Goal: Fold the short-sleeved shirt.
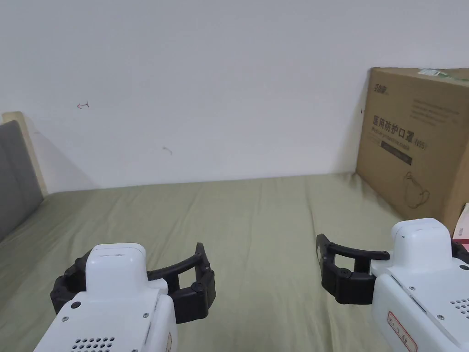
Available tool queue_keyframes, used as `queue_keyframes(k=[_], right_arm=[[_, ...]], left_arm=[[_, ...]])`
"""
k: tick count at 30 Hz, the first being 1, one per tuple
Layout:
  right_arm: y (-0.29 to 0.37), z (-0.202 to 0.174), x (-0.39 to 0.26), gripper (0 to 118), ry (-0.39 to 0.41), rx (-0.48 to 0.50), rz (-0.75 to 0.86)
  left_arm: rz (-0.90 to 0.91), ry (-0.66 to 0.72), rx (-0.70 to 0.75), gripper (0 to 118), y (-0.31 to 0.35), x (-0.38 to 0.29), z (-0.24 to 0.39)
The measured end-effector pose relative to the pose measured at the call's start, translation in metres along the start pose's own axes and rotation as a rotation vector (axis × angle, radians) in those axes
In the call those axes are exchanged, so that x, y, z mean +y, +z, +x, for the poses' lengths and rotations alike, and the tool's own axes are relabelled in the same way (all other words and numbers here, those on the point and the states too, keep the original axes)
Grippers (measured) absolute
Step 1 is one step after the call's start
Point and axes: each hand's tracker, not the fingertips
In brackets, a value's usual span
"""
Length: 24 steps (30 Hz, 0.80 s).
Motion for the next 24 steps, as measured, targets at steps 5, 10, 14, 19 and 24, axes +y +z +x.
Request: queue_keyframes(k=[5, 10, 14, 19, 24], right_arm=[[-0.002, -0.004, -0.003, 118, -0.002, 0.013, -0.023], [-0.006, -0.007, -0.005, 118, 0.001, 0.019, -0.045], [-0.007, -0.01, -0.007, 118, 0.009, 0.023, -0.059], [-0.011, -0.011, -0.011, 118, 0.001, 0.031, -0.079], [-0.013, -0.01, -0.014, 118, -0.006, 0.023, -0.096]], left_arm=[[-0.011, -0.02, 0.008, 118, -0.003, 0.0, 0.003], [-0.016, -0.021, -0.01, 118, -0.003, 0.0, 0.003], [-0.043, -0.016, 0.012, 118, -0.007, 0.0, 0.006], [-0.064, 0.001, 0.035, 118, -0.011, -0.003, 0.004], [-0.096, 0.021, 0.053, 118, -0.017, -0.009, 0.001]])
